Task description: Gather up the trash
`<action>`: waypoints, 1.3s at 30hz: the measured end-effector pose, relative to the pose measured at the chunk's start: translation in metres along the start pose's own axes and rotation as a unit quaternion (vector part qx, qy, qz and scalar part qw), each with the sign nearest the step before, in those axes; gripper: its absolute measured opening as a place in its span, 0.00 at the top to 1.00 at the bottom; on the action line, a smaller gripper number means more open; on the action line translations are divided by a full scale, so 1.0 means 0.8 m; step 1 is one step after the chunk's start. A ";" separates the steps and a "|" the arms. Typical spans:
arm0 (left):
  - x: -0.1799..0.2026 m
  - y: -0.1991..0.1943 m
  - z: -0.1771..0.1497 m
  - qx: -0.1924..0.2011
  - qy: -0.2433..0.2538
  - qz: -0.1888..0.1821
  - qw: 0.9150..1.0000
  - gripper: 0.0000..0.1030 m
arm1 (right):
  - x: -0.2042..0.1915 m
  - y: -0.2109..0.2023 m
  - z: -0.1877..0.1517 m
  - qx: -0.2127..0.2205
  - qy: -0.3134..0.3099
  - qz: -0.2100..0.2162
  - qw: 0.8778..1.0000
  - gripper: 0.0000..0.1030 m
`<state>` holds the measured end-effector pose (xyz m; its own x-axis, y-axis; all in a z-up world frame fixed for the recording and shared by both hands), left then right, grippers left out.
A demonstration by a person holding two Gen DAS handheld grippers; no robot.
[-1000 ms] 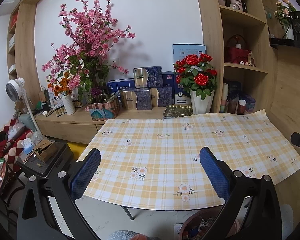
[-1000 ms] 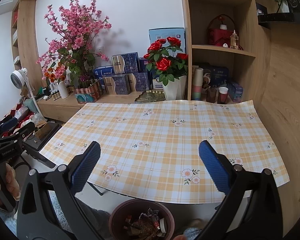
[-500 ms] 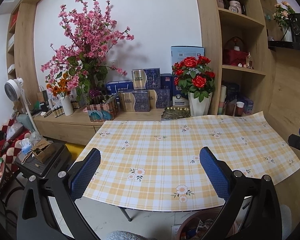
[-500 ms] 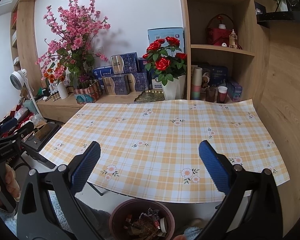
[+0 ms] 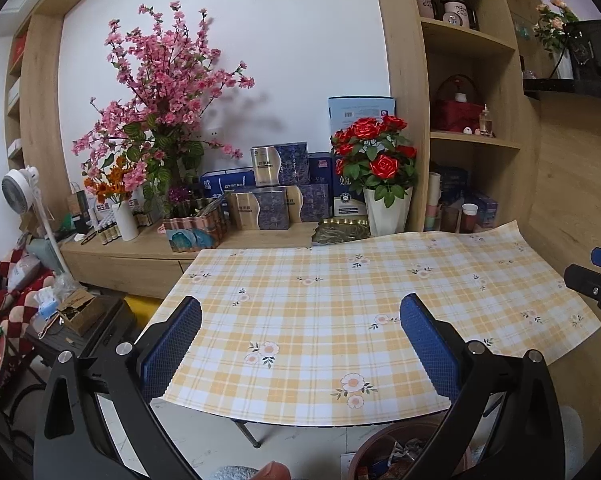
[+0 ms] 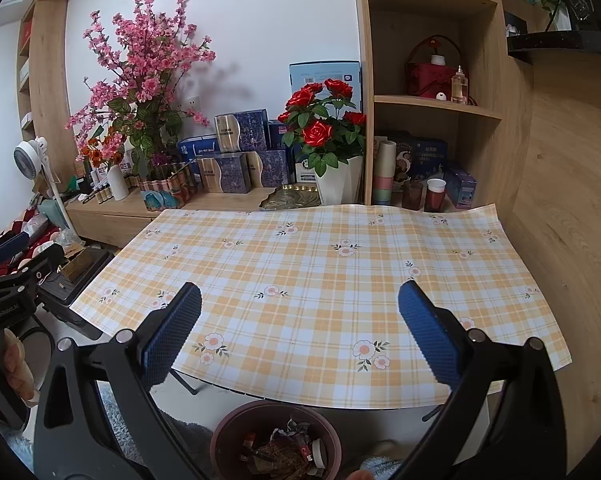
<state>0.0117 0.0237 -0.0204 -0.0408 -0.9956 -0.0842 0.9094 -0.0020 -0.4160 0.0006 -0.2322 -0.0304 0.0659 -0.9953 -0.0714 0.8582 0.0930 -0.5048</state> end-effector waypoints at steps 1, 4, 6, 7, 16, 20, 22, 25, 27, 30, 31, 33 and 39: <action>0.000 0.001 0.000 -0.003 0.003 0.004 1.000 0.06 | 0.001 0.000 0.000 0.000 0.001 -0.001 1.000 0.06; 0.003 0.004 -0.001 -0.015 0.011 0.013 1.000 0.06 | 0.002 -0.001 0.000 0.000 0.000 -0.001 1.000 0.06; 0.003 0.004 -0.001 -0.014 0.011 0.012 1.000 0.06 | 0.002 -0.001 0.000 0.000 0.001 0.000 1.000 0.06; 0.004 0.004 -0.001 -0.013 0.012 0.013 1.000 0.06 | 0.002 -0.001 0.000 0.000 0.001 0.000 1.000 0.06; 0.008 -0.002 0.002 -0.007 0.017 0.014 1.000 0.06 | 0.003 -0.001 0.000 0.000 0.001 -0.001 1.000 0.06; 0.007 -0.003 0.003 -0.007 0.011 0.010 1.000 0.06 | 0.002 -0.001 0.000 0.000 0.000 0.000 1.000 0.06; 0.006 -0.004 0.003 -0.006 0.010 0.010 1.000 0.06 | 0.003 -0.001 -0.001 -0.001 0.001 -0.001 1.000 0.06; 0.006 -0.004 0.003 -0.007 0.009 0.010 1.000 0.06 | 0.002 -0.001 0.000 0.000 0.001 0.000 1.000 0.06; 0.005 -0.004 0.004 -0.007 0.008 0.009 1.000 0.06 | 0.002 -0.002 -0.001 0.000 0.000 0.000 1.000 0.06; 0.005 -0.006 0.005 -0.006 0.009 0.009 1.000 0.06 | 0.003 -0.002 -0.001 -0.001 0.000 0.001 1.000 0.06; 0.005 -0.006 0.004 -0.007 0.009 0.009 1.000 0.06 | 0.002 -0.002 0.000 -0.001 0.000 0.000 1.000 0.06; 0.005 -0.006 0.004 -0.007 0.008 0.009 1.000 0.06 | 0.003 -0.003 0.000 -0.001 0.000 0.001 1.000 0.06; 0.005 -0.006 0.005 -0.007 0.006 0.006 1.000 0.06 | 0.002 -0.003 0.000 -0.002 0.000 0.001 1.000 0.06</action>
<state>0.0086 0.0190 -0.0154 -0.0354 -0.9943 -0.1003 0.9041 0.0109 -0.4271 -0.0013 -0.2339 -0.0294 0.0676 -0.9951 -0.0720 0.8564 0.0949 -0.5074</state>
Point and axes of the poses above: each gripper's, at about its wrist camera, not at the fingertips, and y roughly the way its jaws point, x to its right, z to its top, the point moved 4 cm from there along y, roughly the way its jaws point, and after that the axes turned 1 degree about -z, right-handed, at the moved point
